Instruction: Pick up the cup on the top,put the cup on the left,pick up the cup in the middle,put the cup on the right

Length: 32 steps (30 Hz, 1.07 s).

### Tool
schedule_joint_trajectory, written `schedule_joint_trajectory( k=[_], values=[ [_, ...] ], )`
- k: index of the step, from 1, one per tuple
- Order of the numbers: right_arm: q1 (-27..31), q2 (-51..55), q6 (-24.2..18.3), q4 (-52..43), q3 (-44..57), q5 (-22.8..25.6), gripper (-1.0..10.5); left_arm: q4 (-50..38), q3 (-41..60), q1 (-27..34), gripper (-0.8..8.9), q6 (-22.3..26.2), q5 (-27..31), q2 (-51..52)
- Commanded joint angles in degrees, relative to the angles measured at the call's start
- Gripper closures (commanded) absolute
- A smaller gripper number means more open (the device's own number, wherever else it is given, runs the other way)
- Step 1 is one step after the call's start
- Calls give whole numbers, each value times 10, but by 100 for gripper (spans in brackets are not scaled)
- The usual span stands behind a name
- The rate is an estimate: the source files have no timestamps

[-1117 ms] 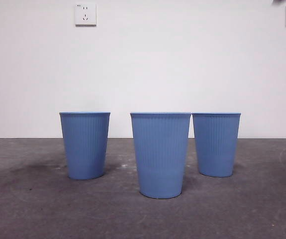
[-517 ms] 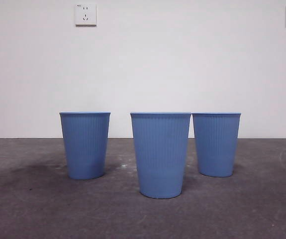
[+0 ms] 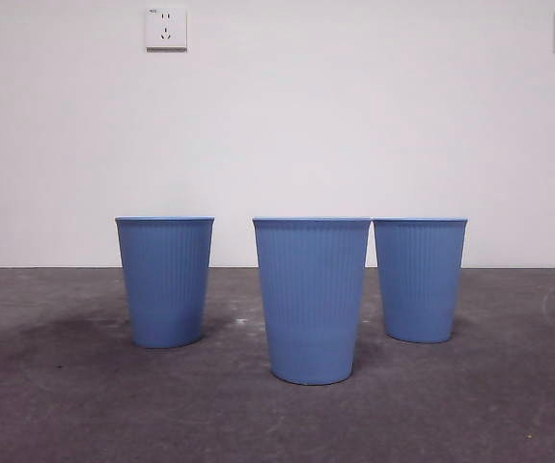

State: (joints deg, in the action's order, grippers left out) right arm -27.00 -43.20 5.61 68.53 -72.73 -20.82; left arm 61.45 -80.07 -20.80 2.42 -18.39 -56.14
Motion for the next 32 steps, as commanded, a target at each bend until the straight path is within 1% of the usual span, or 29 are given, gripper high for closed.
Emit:
schedule_joint_trajectory(
  k=[1, 15, 18, 20, 23, 24, 27, 30, 32],
  values=[
    [-1, 1, 5, -3, 3, 2, 943, -1, 2, -1, 817, 6, 2, 0],
    [-1, 1, 5, -3, 3, 2, 943, -1, 2, -1, 817, 6, 2, 0],
    [-1, 1, 5, -3, 3, 2, 943, -22, 2, 1, 817, 6, 27, 0],
    [-1, 1, 5, -3, 3, 2, 943, -72, 2, 1, 817, 8, 52, 1],
    [-1, 1, 5, -3, 3, 2, 943, -153, 3, 19, 817, 40, 114, 18],
    [-1, 1, 5, -3, 3, 2, 943, -179, 7, 28, 817, 49, 126, 27],
    [-1, 1, 5, -3, 3, 2, 943, -280, 49, 67, 817, 79, 127, 70],
    [-1, 1, 5, -3, 3, 2, 943, -374, 128, 111, 817, 96, 128, 130],
    [-1, 1, 5, -3, 3, 2, 943, -440, 198, 141, 817, 99, 129, 173]
  ],
)
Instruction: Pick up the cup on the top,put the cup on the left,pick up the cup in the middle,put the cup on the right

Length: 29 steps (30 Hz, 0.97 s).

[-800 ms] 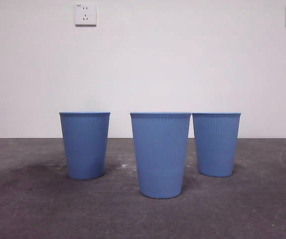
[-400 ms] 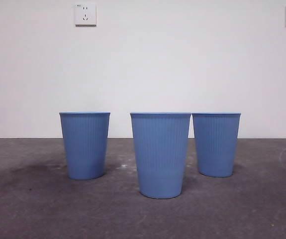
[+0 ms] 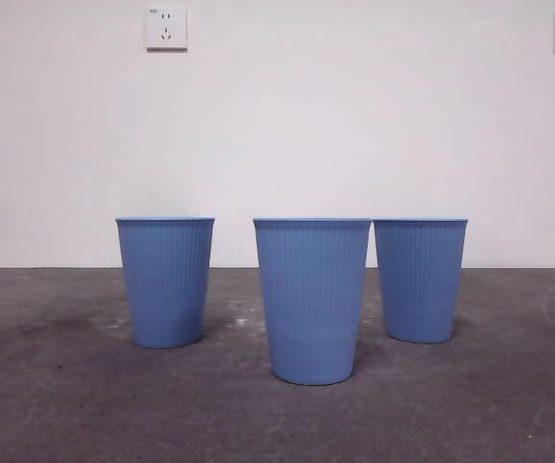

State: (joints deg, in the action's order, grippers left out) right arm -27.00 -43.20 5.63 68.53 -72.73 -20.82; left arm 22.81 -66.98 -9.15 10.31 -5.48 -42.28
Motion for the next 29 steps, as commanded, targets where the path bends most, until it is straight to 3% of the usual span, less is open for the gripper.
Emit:
schedule_joint_trajectory(
  k=[1, 6, 11, 21, 29],
  values=[
    [-1, 1, 5, -3, 3, 2, 943, -81, 99, 37, 817, 20, 0, 53],
    [-1, 1, 5, -3, 3, 2, 943, -200, 285, 83, 817, 19, -1, 158],
    [-1, 1, 5, -3, 3, 2, 943, -230, 427, 95, 817, 15, -1, 242],
    [-1, 1, 5, -3, 3, 2, 943, -231, 590, 104, 817, 13, 17, 341],
    [-1, 1, 5, -3, 3, 2, 943, -227, 658, 103, 817, 13, 26, 398]
  ],
)
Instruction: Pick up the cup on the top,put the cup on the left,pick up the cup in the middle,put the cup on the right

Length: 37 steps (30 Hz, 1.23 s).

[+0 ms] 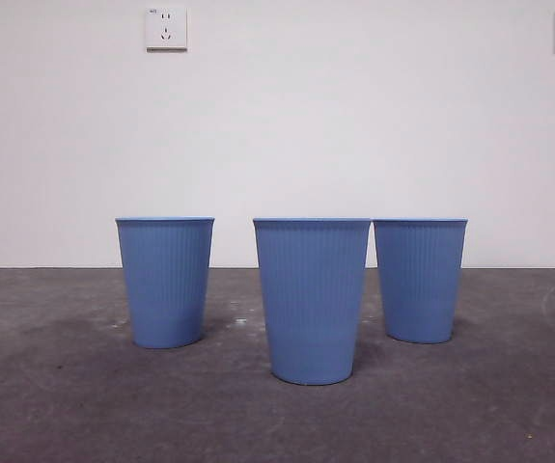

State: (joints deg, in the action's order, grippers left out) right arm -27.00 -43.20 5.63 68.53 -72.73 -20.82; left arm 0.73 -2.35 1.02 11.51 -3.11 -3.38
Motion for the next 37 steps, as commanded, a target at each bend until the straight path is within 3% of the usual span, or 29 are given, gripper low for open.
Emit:
schedule_joint_trajectory(
  k=[1, 11, 37],
  values=[
    [-1, 1, 5, -3, 3, 2, 943, -1, 15, 2, 817, 1, 2, 13],
    [-1, 1, 5, -3, 3, 2, 943, 101, 21, 2, 817, -1, 2, 33],
    [-1, 1, -6, -5, 3, 3, 943, 97, 20, 2, 817, -3, 1, 30]
  ],
)
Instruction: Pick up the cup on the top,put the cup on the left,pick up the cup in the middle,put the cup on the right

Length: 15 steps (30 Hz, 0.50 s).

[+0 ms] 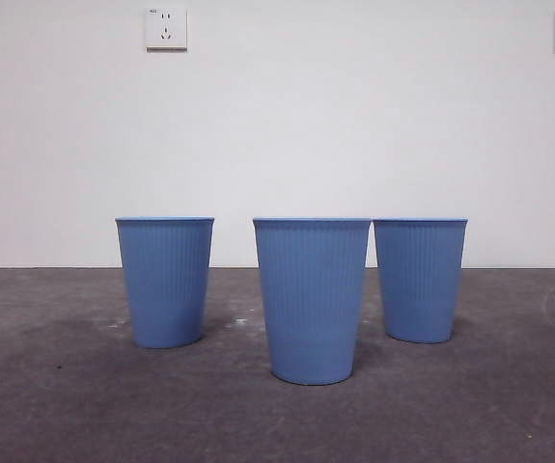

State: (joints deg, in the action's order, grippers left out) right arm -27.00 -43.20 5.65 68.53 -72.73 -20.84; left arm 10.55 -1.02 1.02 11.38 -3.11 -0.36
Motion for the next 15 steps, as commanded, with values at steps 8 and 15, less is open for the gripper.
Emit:
schedule_joint_trajectory(
  k=[8, 15],
  values=[
    [70, 20, -105, -119, 34, 84, 943, -2, 7, 2, 817, -2, 1, 0],
    [242, 141, -102, -378, 254, -13, 943, -2, 7, 2, 817, -2, 1, 0]
  ],
)
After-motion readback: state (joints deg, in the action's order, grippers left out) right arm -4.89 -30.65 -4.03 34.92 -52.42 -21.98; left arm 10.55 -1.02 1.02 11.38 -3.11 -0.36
